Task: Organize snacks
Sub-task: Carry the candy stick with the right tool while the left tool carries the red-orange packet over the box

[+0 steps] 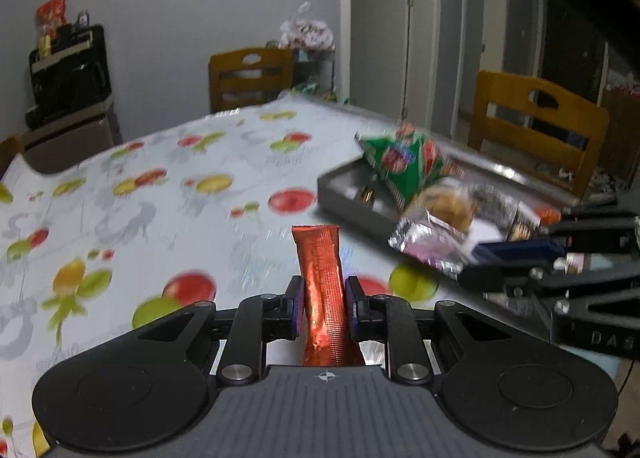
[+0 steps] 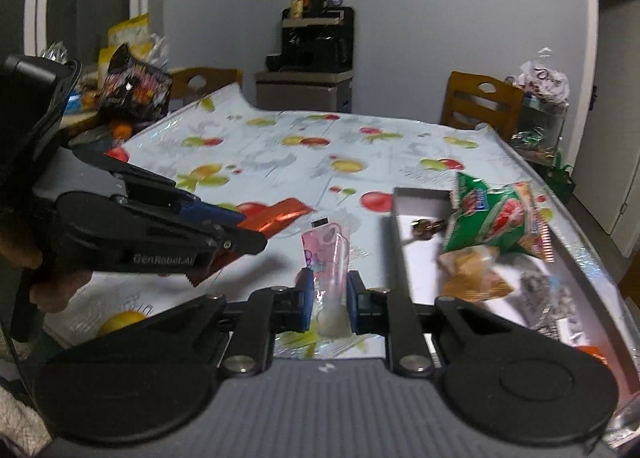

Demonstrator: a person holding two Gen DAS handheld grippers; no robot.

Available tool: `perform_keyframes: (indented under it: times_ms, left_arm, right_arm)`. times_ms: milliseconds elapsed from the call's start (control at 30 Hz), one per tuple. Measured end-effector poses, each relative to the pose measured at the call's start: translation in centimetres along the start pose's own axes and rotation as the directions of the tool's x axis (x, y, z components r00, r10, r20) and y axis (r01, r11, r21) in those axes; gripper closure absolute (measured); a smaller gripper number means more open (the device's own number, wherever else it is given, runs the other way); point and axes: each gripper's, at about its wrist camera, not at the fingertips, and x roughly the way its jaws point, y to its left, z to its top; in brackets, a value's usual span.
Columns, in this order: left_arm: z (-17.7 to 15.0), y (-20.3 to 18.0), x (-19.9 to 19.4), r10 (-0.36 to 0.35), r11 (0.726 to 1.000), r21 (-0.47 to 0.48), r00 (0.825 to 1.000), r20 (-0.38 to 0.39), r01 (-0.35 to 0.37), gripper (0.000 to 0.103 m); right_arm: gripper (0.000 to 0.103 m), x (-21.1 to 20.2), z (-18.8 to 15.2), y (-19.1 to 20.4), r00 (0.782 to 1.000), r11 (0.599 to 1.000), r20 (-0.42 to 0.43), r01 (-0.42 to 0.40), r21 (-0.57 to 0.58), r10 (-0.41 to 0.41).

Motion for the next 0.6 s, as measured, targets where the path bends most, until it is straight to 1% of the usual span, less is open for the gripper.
perform_keyframes:
  times_ms: [67, 167, 300, 400, 500, 600]
  left_arm:
    - [1.1, -0.6, 0.3, -0.010, 1.000, 0.013, 1.000, 0.025, 0.010, 0.080]
    - [2.8, -1.8, 1.2, -0.059, 0.998, 0.023, 0.998, 0.037, 0.058, 0.080]
    - [4.0, -3.8, 2.9, -0.133, 0.991, 0.028, 0.991, 0.018, 0.133, 0.080]
    - [4.6, -5.2, 4.5, -0.169, 0.986, 0.008, 0.986, -0.008, 0.169, 0.080]
    - [4.9, -6.3, 6.3, -0.173, 0.985, -0.032, 0.984, -0.045, 0.172, 0.080]
    - [5.1, -7.0, 8.2, -0.163, 0.985, -0.075, 0.983, -0.085, 0.157, 0.080]
  right_arm:
    - [0.087, -0.5, 0.1, -0.9, 1.000, 1.000, 0.010, 0.019, 0.018, -0.020]
    - [0.087, -1.2, 0.0, -2.3, 0.998, 0.998, 0.022, 0.050, 0.044, -0.051]
    - [0.087, -2.3, -0.3, -4.5, 0.994, 0.992, 0.029, 0.102, 0.080, -0.105]
    - [0.087, -2.8, -0.7, -6.4, 0.990, 0.983, 0.013, 0.137, 0.126, -0.140]
    - [0.087, -2.4, -0.8, -8.3, 0.988, 0.972, -0.027, 0.156, 0.174, -0.154]
    - [0.087, -1.8, -1.0, -9.3, 0.984, 0.970, -0.056, 0.176, 0.169, -0.169]
